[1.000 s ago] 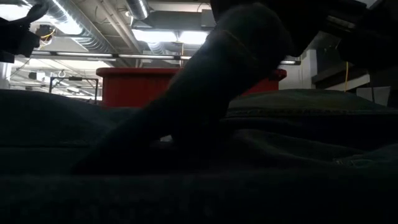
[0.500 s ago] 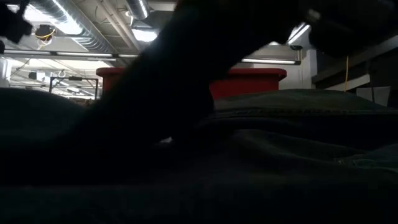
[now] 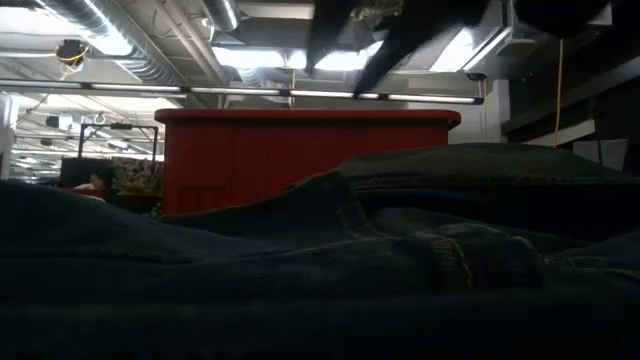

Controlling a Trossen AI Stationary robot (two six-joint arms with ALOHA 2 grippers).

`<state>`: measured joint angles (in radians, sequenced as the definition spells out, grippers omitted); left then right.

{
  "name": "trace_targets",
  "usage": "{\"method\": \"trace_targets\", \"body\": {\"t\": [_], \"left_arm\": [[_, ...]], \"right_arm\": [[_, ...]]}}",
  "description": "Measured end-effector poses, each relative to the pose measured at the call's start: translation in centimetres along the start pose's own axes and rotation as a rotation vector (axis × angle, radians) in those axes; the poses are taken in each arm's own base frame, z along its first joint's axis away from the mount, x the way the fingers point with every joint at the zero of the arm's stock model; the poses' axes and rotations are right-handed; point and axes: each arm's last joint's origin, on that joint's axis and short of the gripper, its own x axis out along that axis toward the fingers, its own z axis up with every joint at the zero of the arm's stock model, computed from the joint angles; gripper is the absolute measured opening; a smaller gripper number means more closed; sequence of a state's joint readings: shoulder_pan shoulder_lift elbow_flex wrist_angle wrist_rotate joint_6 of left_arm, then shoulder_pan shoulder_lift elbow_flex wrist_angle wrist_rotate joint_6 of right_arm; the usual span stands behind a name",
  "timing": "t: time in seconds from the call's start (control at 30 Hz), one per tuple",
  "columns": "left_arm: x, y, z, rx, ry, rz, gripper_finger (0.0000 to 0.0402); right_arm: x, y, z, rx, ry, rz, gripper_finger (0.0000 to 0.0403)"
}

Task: Fold Laundry from Bin
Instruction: Fold the dark blue pants

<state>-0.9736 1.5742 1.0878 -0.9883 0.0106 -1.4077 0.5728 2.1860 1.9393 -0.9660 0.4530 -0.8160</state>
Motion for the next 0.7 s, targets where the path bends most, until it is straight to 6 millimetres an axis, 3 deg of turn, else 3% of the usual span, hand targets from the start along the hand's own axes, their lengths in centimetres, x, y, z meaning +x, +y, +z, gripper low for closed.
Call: {"method": "trace_targets", "body": {"t": [0.2,0.43,0.7], "left_arm": [[-0.1,-1.6,-1.7,-0.095,-0.136,-0.138,0.0114],[-0.2,-2.1,-3.6,-0.186,-0.199,-0.192,0.0114],[0.5,-2.3,-5.1,-0.206,-0.194,-0.184,0.0114]], "right_arm": [[1.5,-4.8,-0.9,0.254,-0.233,-0.15,0.0137],[5.3,-10.5,-4.2,0.577,-0.52,-0.279,0.0137],[11.2,-11.5,-6.0,0.718,-0.667,-0.229,0.0137]]}}
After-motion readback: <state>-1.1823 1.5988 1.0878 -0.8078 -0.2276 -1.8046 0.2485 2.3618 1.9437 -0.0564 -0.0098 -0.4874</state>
